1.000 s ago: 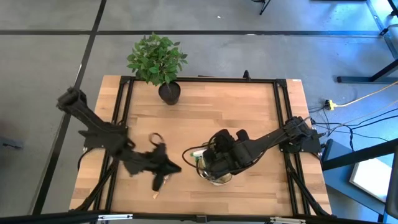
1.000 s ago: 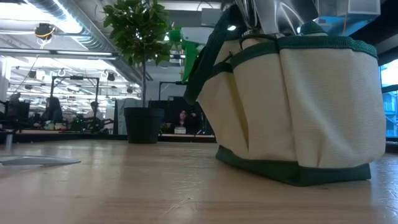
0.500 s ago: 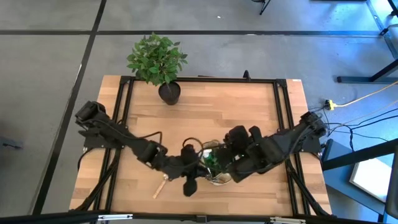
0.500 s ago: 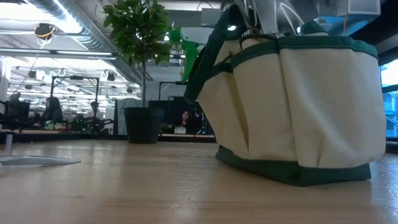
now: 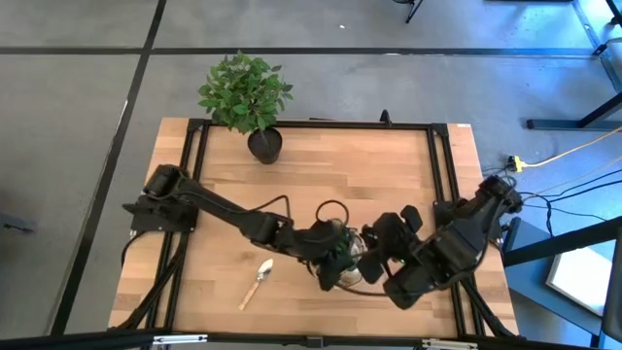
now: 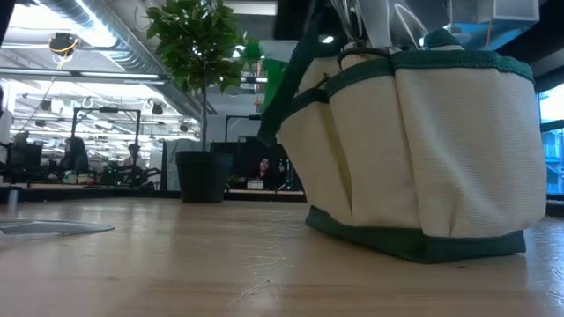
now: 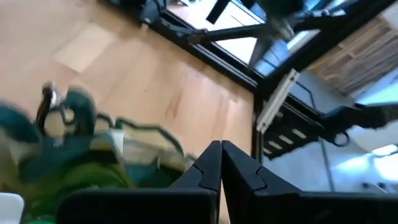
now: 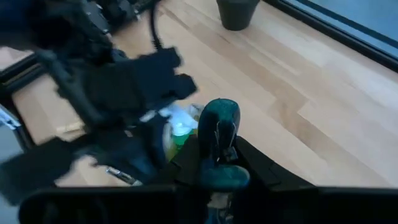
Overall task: Pick & Place Garden tools in Gardening bag
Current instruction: Put the green shear scissors into the brown gardening bag
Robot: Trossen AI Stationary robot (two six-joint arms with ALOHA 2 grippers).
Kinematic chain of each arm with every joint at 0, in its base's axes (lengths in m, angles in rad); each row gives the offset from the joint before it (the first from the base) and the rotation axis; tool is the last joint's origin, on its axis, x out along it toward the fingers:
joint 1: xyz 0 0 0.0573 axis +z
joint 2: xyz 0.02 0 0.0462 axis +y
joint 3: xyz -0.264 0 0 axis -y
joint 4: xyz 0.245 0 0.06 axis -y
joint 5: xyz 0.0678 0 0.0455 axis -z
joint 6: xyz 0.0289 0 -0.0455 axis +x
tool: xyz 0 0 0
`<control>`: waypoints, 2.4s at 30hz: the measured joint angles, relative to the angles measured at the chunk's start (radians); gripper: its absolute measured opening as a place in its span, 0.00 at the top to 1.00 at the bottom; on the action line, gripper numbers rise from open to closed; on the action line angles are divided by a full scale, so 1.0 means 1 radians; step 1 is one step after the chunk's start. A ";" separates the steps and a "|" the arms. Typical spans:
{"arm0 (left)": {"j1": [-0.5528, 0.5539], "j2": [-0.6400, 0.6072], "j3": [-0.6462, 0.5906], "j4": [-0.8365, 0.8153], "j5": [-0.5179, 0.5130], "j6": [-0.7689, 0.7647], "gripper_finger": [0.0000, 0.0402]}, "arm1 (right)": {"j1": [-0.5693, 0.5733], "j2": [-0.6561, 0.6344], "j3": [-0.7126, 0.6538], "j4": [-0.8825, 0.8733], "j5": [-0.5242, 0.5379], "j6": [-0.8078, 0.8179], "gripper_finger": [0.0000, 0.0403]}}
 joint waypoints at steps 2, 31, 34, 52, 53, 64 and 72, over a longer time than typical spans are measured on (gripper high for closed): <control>0.000 0.040 0.071 -0.052 -0.024 0.008 0.99 | 0.017 0.000 0.000 0.000 0.026 0.012 0.85; -0.089 -0.049 0.288 -0.701 -0.354 -0.174 0.87 | 0.072 -0.012 -0.005 0.006 0.098 -0.193 0.85; -0.108 -0.061 0.288 -0.760 -0.386 -0.231 0.86 | 0.075 -0.012 -0.026 0.043 0.060 -0.239 0.85; -0.140 -0.061 0.277 -0.814 -0.402 -0.316 0.85 | 0.060 -0.011 -0.069 0.437 -0.216 -0.640 0.85; -0.140 -0.061 0.277 -0.814 -0.396 -0.316 0.85 | 0.055 -0.011 -0.069 0.435 -0.216 -0.645 0.85; -0.159 -0.061 0.277 -0.832 -0.372 -0.362 0.85 | 0.080 -0.012 -0.105 0.445 -0.160 -0.543 0.85; -0.160 -0.061 0.277 -0.856 -0.369 -0.400 0.85 | 0.077 -0.125 -0.434 0.909 -0.182 -0.519 0.85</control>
